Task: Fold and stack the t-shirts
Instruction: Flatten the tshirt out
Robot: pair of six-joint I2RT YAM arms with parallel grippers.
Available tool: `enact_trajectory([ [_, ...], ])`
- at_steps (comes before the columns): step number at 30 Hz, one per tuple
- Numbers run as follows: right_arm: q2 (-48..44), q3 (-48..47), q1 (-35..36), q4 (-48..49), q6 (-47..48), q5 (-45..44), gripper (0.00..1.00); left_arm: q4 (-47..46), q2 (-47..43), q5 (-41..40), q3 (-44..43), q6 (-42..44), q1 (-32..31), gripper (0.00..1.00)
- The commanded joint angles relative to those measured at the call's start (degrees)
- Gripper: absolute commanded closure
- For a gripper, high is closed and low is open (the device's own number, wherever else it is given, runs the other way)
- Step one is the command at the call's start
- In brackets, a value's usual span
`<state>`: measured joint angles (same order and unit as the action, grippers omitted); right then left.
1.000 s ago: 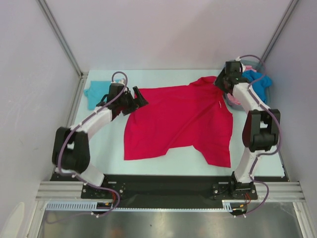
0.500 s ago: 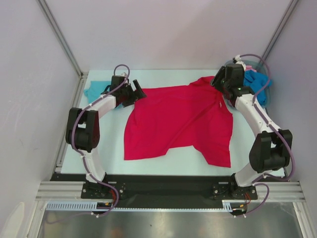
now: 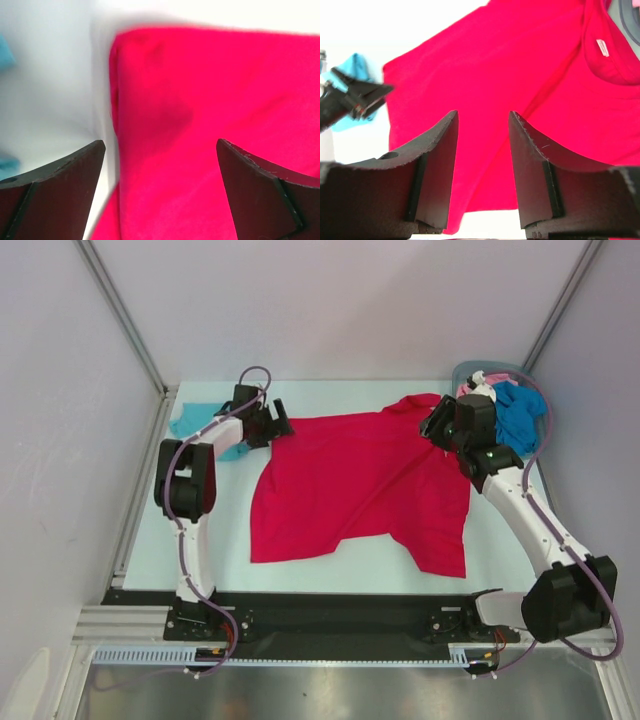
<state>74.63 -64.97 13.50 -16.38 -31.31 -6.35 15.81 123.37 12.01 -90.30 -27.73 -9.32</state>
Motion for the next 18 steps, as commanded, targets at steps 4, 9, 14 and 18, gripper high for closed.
enact_trajectory([
  [4, -3.88, 1.95, 0.65, -0.93, 0.90, -1.47, 0.51, 5.89, 2.31, -4.01, -10.15, 4.70, 2.20, 0.00],
  [9, -5.11, 2.13, 0.65, -1.46, 1.25, -1.38, 0.51, 7.74, 4.16, -6.47, -12.27, 6.63, 2.55, 0.00],
  [14, -5.55, 2.04, 0.65, -1.29, 1.08, -0.86, 0.51, 6.95, 4.25, -5.86, -10.34, 6.28, 2.21, 0.00],
  [18, -5.90, 1.95, 0.65, -0.85, 0.20, 0.11, 0.51, 5.90, 4.51, -5.25, -9.63, 6.46, 1.68, 0.00],
])
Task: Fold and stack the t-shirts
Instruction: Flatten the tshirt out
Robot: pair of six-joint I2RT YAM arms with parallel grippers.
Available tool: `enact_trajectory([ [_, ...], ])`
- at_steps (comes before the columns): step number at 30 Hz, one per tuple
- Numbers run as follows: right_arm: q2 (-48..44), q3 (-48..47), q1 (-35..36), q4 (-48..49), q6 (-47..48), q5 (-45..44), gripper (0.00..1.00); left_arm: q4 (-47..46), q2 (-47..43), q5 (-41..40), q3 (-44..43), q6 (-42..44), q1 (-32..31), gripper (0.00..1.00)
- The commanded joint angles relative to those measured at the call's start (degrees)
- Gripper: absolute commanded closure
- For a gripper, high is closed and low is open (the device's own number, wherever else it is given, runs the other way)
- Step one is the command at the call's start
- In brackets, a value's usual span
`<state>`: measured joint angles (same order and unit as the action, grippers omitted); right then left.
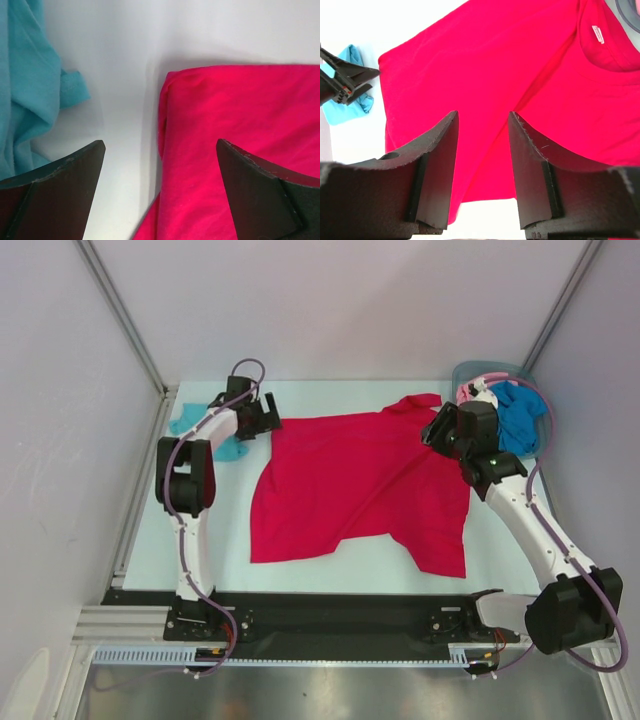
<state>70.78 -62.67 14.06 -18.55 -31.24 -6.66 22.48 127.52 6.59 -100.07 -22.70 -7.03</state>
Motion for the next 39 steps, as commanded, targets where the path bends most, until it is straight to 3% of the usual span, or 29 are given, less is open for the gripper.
enact_trajectory([
  [1, -2.23, -0.26, 0.09, 1.41, 0.13, 0.59, 0.52, -0.94, 0.62, 0.70, 0.23, 1.52, -0.62, 0.00],
  [19, -3.37, -0.34, 0.00, 1.93, -0.48, 1.99, 0.52, -5.43, 3.17, 14.33, -1.00, -2.79, -3.60, 0.00],
  [23, -3.55, 0.10, 0.00, 2.20, -0.66, 2.17, 0.52, -4.30, 3.08, 12.14, -1.09, -2.88, -4.05, 0.02],
  [25, -3.72, 0.45, 0.08, 2.55, -0.83, 2.43, 0.52, -2.45, 2.56, 6.97, -1.70, -2.44, -4.40, 0.05],
  [28, -3.72, 0.71, -0.09, 2.90, -0.84, 2.52, 0.52, 1.94, 2.46, -1.28, -3.81, -0.77, -4.92, 0.18],
  [31, -3.99, 0.98, -0.09, 3.16, -1.10, 2.88, 0.52, 5.37, 2.64, -6.30, -6.36, 0.11, -4.93, 0.56],
  [32, -3.90, 1.06, -0.09, 3.25, -1.10, 2.88, 0.52, 6.60, 2.55, -7.89, -6.97, 0.28, -4.93, 0.82],
  [34, -3.90, 1.06, -0.09, 3.43, -1.19, 3.05, 0.52, 7.23, 2.29, -10.35, -7.15, 0.46, -5.01, 0.98],
  [39, -3.55, 1.15, -0.09, 4.04, -1.71, 3.66, 0.53, 8.80, 0.71, -15.63, -7.51, 2.13, -5.63, 1.00],
])
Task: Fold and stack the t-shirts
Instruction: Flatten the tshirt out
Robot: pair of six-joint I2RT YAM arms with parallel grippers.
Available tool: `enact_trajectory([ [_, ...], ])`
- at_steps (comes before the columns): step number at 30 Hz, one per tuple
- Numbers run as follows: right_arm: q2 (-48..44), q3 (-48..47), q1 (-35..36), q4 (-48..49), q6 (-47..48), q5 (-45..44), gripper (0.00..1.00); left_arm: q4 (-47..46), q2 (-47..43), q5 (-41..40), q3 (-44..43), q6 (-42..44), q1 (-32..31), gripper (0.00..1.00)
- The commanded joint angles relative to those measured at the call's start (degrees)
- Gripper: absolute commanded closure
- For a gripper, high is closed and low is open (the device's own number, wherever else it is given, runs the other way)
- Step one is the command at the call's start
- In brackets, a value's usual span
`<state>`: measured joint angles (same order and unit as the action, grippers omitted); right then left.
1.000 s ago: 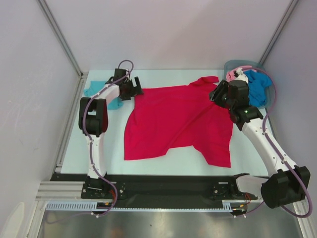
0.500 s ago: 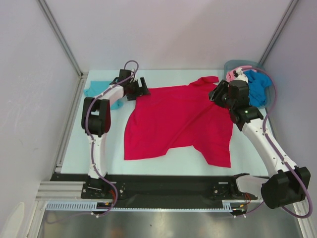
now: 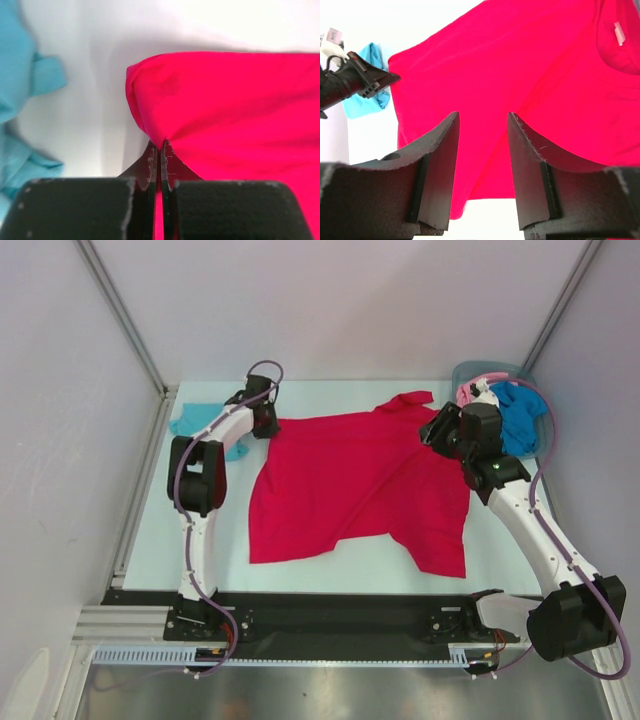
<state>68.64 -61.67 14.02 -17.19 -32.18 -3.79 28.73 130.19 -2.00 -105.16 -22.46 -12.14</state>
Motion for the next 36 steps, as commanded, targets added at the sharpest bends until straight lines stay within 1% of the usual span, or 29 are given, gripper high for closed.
enact_trajectory([
  [1, -1.14, 0.15, -0.05, 2.86, -0.77, 0.98, 0.53, 3.08, -2.05, -8.71, -2.67, 1.98, -0.69, 1.00],
  [2, -1.05, 0.15, -0.05, 2.95, -0.95, 1.07, 0.53, 4.30, -2.22, -12.38, -3.29, 2.24, -0.78, 1.00],
  [6, -0.96, 0.76, -0.05, 3.48, -1.21, 1.59, 0.53, 8.09, -1.61, -21.70, -6.45, 3.38, -1.39, 1.00],
  [7, -0.97, 0.76, -0.05, 3.65, -1.21, 1.77, 0.53, 8.53, -1.35, -22.95, -6.72, 3.56, -1.39, 1.00],
  [10, -1.05, 0.76, -0.05, 3.74, -1.21, 1.77, 0.53, 8.97, -0.82, -24.98, -7.07, 4.35, -1.65, 0.93],
  [11, -1.23, 0.94, -0.05, 3.74, -1.13, 1.77, 0.53, 9.06, -0.64, -25.59, -7.25, 4.87, -1.92, 0.86],
  [13, -1.23, 1.29, -0.05, 3.92, -1.13, 1.95, 0.53, 9.06, -0.03, -27.00, -7.51, 5.75, -3.15, 0.75],
  [15, -1.40, 1.64, -0.05, 4.18, -1.21, 2.12, 0.53, 9.24, 1.03, -27.97, -7.86, 6.99, -4.20, 0.54],
  [16, -1.49, 2.08, 0.04, 4.44, -1.30, 2.12, 0.53, 9.32, 1.73, -29.01, -7.95, 7.51, -5.34, 0.35],
  [19, -2.02, 2.34, 0.04, 4.88, -1.30, 2.47, 0.53, 10.29, 3.13, -30.69, -8.48, 7.60, -6.75, 0.12],
  [23, -2.37, 2.34, -0.05, 4.89, -1.30, 2.47, 0.53, 10.47, 3.67, -30.00, -7.52, 6.73, -7.19, 0.08],
  [25, -2.37, 2.52, -0.05, 5.24, -1.48, 2.47, 0.53, 10.47, 2.97, -29.38, -6.55, 6.20, -7.19, 0.08],
  [27, -2.28, 2.96, -0.05, 5.67, -1.74, 2.74, 0.53, 9.42, 1.22, -26.67, -3.83, 5.32, -6.93, 0.08],
  [28, -2.02, 3.05, -0.05, 5.68, -1.83, 2.82, 0.53, 7.33, 0.16, -24.22, -2.25, 4.97, -6.76, 0.08],
  [29, -2.02, 3.31, -0.13, 6.11, -2.09, 3.09, 0.53, 6.26, -0.72, -21.15, 1.07, 4.62, -6.58, 0.07],
  [32, -1.93, 3.84, -0.05, 6.21, -1.83, 2.92, 0.54, 2.04, -5.11, -16.03, 7.94, 2.51, -6.49, 0.07],
  [33, -1.85, 4.27, -0.13, 6.12, -1.83, 2.74, 0.53, 0.99, -6.60, -13.23, 9.70, 1.81, -6.67, 0.07],
  [34, -1.76, 4.54, -0.22, 6.12, -1.74, 2.48, 0.53, -1.20, -9.31, -12.16, 13.28, 0.85, -6.84, 0.08],
  [36, -1.41, 5.59, -0.22, 6.29, -1.83, 1.95, 0.53, -2.88, -12.40, -10.58, 16.21, 0.31, -7.89, 0.07],
])
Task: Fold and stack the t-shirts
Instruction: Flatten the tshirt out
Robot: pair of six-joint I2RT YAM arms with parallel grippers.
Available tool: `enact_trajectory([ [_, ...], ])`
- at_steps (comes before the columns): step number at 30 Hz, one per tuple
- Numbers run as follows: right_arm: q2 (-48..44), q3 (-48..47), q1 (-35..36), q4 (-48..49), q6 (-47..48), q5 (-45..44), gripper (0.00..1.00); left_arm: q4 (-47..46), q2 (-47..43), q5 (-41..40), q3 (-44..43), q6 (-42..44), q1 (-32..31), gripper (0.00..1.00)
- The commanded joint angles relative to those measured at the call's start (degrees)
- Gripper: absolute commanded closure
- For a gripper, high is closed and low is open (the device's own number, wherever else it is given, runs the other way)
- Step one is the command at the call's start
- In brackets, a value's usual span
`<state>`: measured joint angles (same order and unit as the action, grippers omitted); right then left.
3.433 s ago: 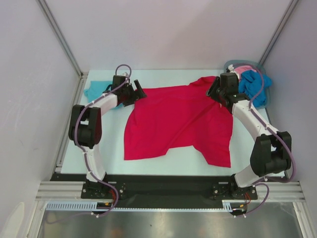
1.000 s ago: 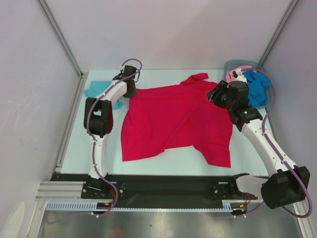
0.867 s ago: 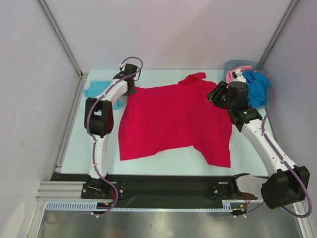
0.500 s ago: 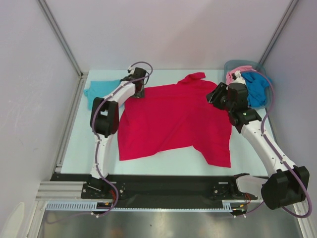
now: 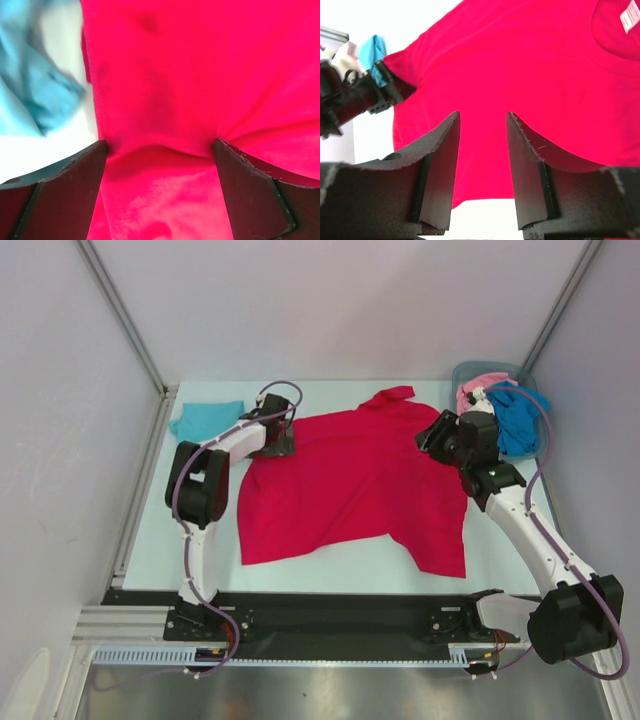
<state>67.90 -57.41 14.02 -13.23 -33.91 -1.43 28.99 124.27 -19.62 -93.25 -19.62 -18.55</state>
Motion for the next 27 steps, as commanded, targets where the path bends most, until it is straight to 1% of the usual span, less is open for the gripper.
enact_trajectory([
  [1, -0.40, 1.68, -0.14, 2.34, -0.54, -0.94, 0.53, -4.02, -7.71, 7.40, 5.35, -2.79, -1.84, 0.07],
  [2, -0.14, 1.95, -0.31, 1.99, -0.72, -2.16, 0.53, -4.21, -10.42, 7.31, 6.67, -2.80, -2.37, 0.07],
  [6, -0.66, 4.67, -1.36, 1.81, -0.98, -4.02, 0.53, -3.86, -16.33, 7.31, 6.86, -2.97, -4.48, 0.06],
  [8, -1.10, 5.81, -1.80, 2.51, -0.89, -3.58, 0.53, -3.16, -17.74, 6.35, 5.46, -2.18, -4.48, 0.06],
  [12, -3.03, 5.90, -2.16, 2.16, -0.54, -3.32, 0.54, 0.79, -16.95, 4.06, 0.36, -0.25, -4.48, 0.05],
  [15, -4.35, 6.25, -2.24, 1.37, -0.89, -3.40, 0.53, 0.98, -19.31, 6.16, 1.66, -1.30, -4.66, 0.05],
  [18, -6.02, 7.39, -2.16, -0.12, -2.03, -4.45, 0.53, 0.28, -23.26, 8.10, 7.89, -5.94, -6.67, 0.04],
  [19, -6.72, 7.83, -2.24, -1.08, -2.56, -5.85, 0.53, -0.16, -24.24, 8.28, 12.09, -6.83, -7.55, 0.04],
  [20, -6.99, 8.88, -2.16, -1.70, -3.00, -6.99, 0.54, -0.86, -25.29, 8.97, 14.48, -7.80, -8.34, 0.04],
  [21, -7.34, 9.59, -2.24, -2.23, -4.74, -8.40, 0.53, -2.35, -26.35, 9.68, 17.11, -10.68, -9.48, 0.04],
  [22, -8.13, 10.29, -2.33, -2.93, -5.89, -10.59, 0.53, -3.84, -29.14, 10.99, 23.32, -12.36, -9.67, 0.04],
  [23, -8.83, 11.25, -2.59, -4.16, -6.77, -11.39, 0.53, -5.60, -30.74, 12.31, 26.86, -14.03, -9.84, 0.04],
  [24, -9.88, 13.96, -2.77, -4.25, -7.57, -11.40, 0.53, -9.79, -32.67, 14.58, 30.46, -17.61, -9.84, 0.04],
  [25, -11.46, 16.08, -3.12, -3.91, -9.05, -10.88, 0.53, -12.18, -37.47, 15.74, 37.72, -19.13, -9.93, 0.04],
  [27, -16.73, 21.43, -3.82, -3.47, -10.12, -9.30, 0.53, -16.58, -41.63, 17.85, 43.13, -22.20, -9.93, 0.04],
])
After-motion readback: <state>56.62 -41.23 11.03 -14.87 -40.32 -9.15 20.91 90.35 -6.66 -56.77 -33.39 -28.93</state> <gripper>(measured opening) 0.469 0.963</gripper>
